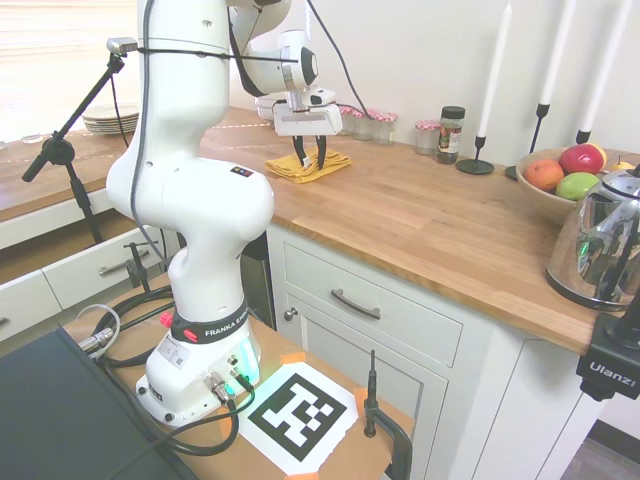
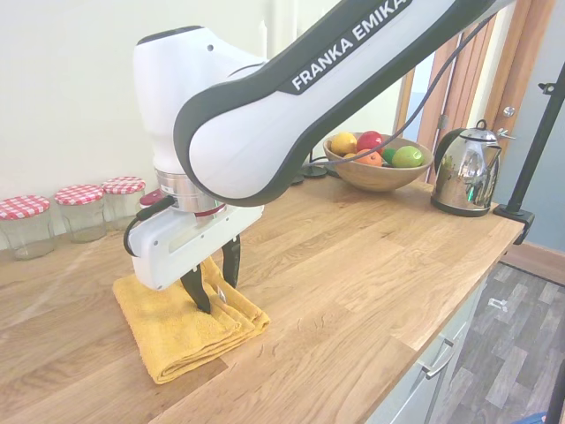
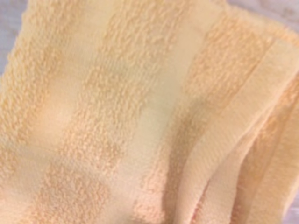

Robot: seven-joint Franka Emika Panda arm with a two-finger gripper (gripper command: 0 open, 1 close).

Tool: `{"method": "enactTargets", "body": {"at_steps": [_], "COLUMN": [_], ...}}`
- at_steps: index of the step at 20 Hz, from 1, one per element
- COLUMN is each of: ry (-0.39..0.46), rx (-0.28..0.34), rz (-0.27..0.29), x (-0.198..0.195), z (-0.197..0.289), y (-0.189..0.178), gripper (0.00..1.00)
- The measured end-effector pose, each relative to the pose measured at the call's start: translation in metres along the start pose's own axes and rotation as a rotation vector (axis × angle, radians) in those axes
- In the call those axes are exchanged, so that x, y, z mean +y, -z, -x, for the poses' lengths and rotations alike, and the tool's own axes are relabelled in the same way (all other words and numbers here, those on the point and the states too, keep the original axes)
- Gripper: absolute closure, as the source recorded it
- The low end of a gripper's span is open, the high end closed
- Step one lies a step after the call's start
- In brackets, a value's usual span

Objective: Wipe the counter

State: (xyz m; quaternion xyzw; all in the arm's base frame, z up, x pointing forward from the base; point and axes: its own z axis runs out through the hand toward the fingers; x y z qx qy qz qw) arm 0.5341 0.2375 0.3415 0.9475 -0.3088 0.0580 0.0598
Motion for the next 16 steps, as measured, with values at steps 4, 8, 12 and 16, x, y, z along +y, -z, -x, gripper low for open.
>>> {"method": "enactTargets", "body": {"at_steps": [4,8,12,16], "ry": [-0.009,-0.020,-0.027,-0.032], "rx": [0.011,0.018,0.020,0.020], "rz": [-0.016,-0.031,-0.038,-0.042], "x": [0.004,0.010,0.012,0.014], "z": [-0.002,-0.004,-0.007,-0.009], "y": [0.013,0.024,0.028,0.031], "gripper": [0.00,0.00,0.00,0.00]}}
